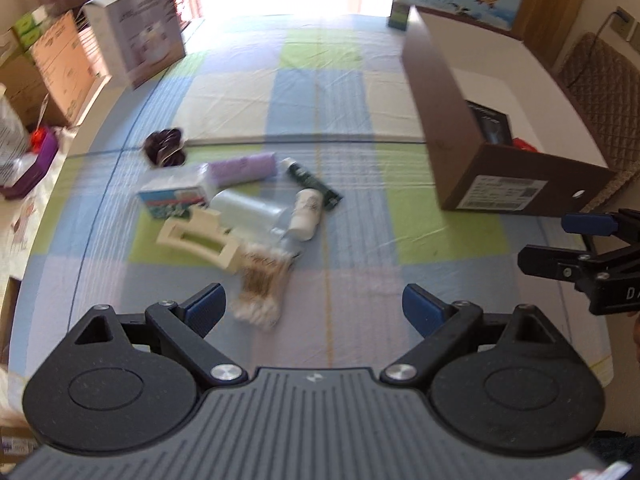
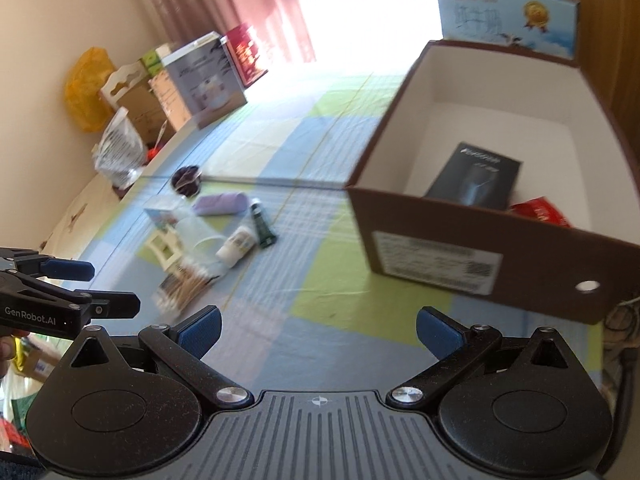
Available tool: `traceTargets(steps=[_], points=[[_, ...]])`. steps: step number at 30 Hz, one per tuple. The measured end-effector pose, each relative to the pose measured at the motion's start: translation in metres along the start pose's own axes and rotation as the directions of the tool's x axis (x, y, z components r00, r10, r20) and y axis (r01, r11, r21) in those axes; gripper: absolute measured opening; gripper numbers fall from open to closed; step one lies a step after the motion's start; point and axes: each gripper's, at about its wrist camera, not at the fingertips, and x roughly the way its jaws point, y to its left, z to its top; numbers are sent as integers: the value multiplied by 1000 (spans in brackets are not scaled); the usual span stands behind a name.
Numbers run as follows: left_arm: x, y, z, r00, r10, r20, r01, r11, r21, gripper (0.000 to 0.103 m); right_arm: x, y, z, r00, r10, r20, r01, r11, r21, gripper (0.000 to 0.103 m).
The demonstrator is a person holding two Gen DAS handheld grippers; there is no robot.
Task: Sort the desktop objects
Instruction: 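Withdraw both tools from the brown box back over the table, then grasp the cotton swab bag with the right tool while the left tool grasps the cream hair clip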
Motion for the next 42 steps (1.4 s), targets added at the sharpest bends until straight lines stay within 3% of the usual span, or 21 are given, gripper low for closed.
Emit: traceTargets(steps=[16, 28, 42], points=[[5, 71, -22, 998, 52, -42, -56, 995, -83, 93, 45, 50, 2, 996, 48, -76, -47, 999, 12, 101], [19, 113, -20, 998, 53, -42, -55, 996, -63, 93, 88, 99, 4, 996, 18, -89, -15, 999, 31, 100], [48, 154, -10, 999, 32, -44, -31, 999, 18, 93, 148, 145, 5, 992, -21, -128, 25, 999, 32, 70]])
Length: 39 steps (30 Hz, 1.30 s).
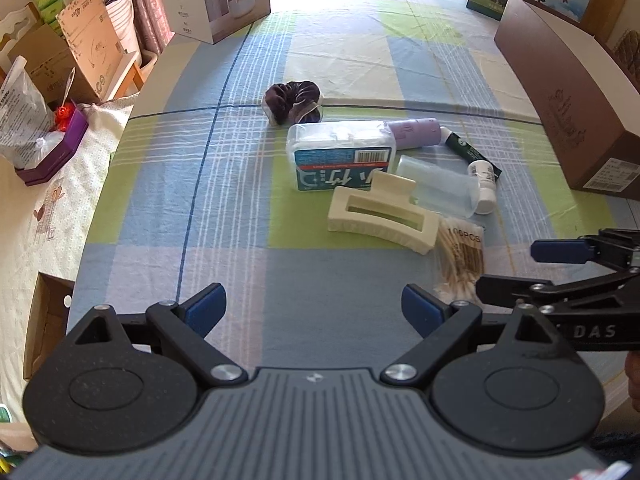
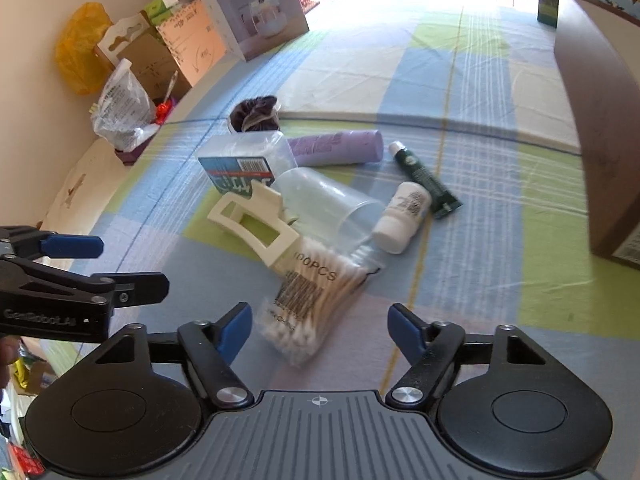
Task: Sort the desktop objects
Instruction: 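Grasp the cotton swab bag with the right tool while the left tool grasps the cream hair clip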
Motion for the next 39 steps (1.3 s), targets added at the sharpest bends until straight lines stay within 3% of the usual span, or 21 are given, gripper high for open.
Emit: traceTargets(steps=[7, 11, 14, 23, 32, 39], points=[[8, 14, 5, 1000, -23, -6, 23, 999, 45, 93, 22, 3, 1, 1000, -17, -5, 17, 999, 44, 55], [14, 17, 9, 999, -40, -10, 40, 997, 68, 93, 21, 7, -2, 999, -47, 5, 47, 999, 2, 31], [18, 14, 13, 998, -65, -13, 66, 994, 91, 93, 16, 2, -7, 999, -43, -8, 43, 999, 7, 25], [33, -6, 22, 986, -165, -6, 163, 970, 183, 93, -10, -24, -29, 997, -66, -35, 68, 995, 77, 24], [53, -20, 34, 966, -259, -2, 241, 894, 378, 94, -39, -67, -40, 988, -149, -29, 152, 964, 217, 24], [74, -29, 38, 955, -293, -40, 279, 847, 454, 94, -59, -97, -50, 977, -212, -29, 211, 934, 290, 24]])
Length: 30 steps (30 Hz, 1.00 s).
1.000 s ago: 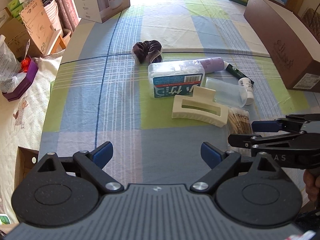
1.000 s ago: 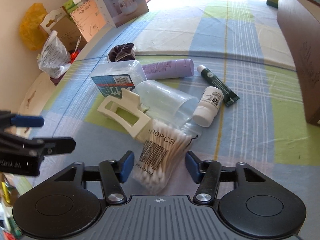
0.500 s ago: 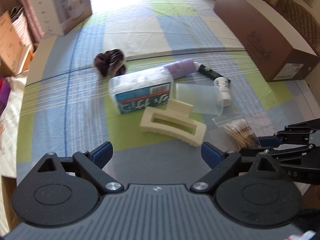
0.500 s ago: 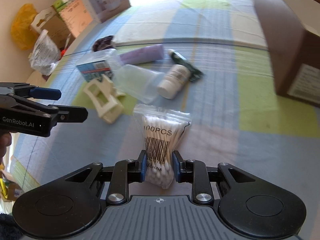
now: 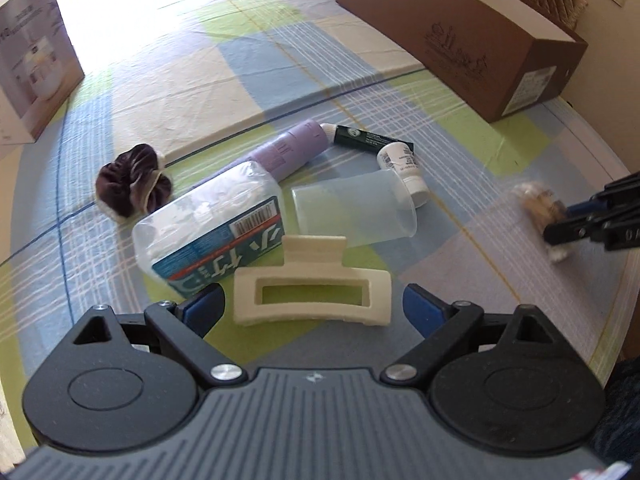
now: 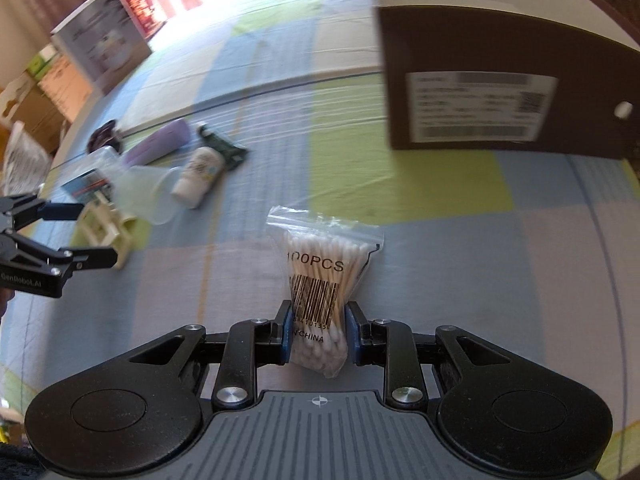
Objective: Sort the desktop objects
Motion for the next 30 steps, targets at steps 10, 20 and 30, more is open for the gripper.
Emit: traceTargets(steps=[10, 20, 30], points=[[13, -13, 1, 999, 53, 0, -53, 998, -27, 84, -6, -13, 0, 999, -35, 10, 35, 999, -23, 24], [4, -47, -14, 987, 149, -55, -157, 966, -207, 84, -1, -19, 8, 999, -39, 36, 42, 996, -80, 51], [5, -63, -9, 981, 174, -82, -189, 949, -251, 84, 4, -12, 12, 1000, 12, 17, -8, 970, -241, 21]])
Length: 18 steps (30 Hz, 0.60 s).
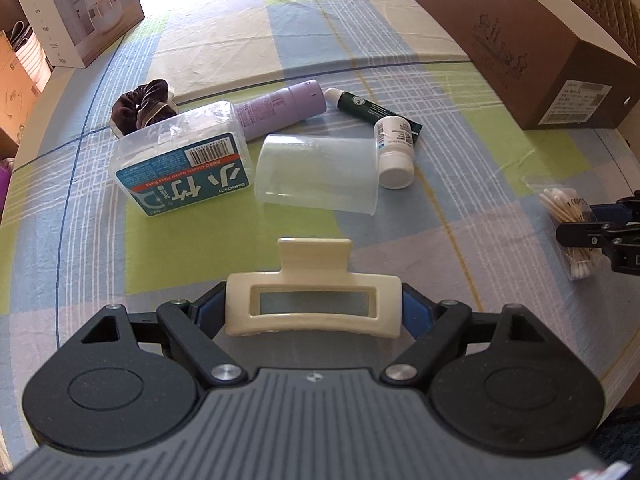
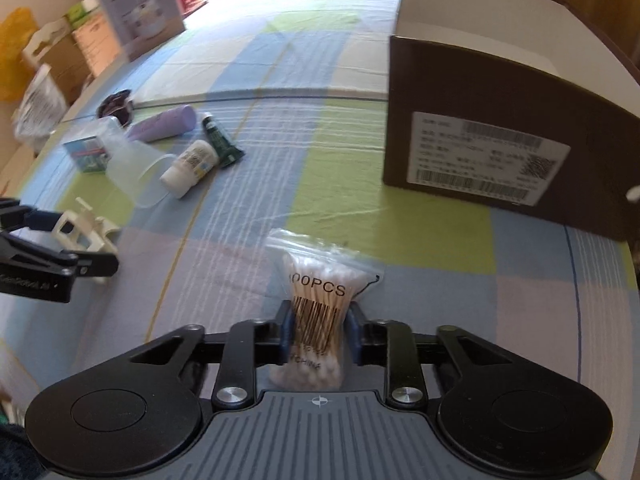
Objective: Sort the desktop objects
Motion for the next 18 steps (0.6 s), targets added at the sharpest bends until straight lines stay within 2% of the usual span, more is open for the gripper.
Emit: traceTargets(steps=[9, 18], points=[[-23, -17, 12, 999, 17, 52, -17, 1000, 6, 84, -26, -12, 7, 996, 86, 25, -85, 996, -38, 20], [-58, -58, 52, 987, -21, 159, 14, 999, 42, 84, -69, -35, 24, 978, 175, 111, -169, 984, -64, 20]])
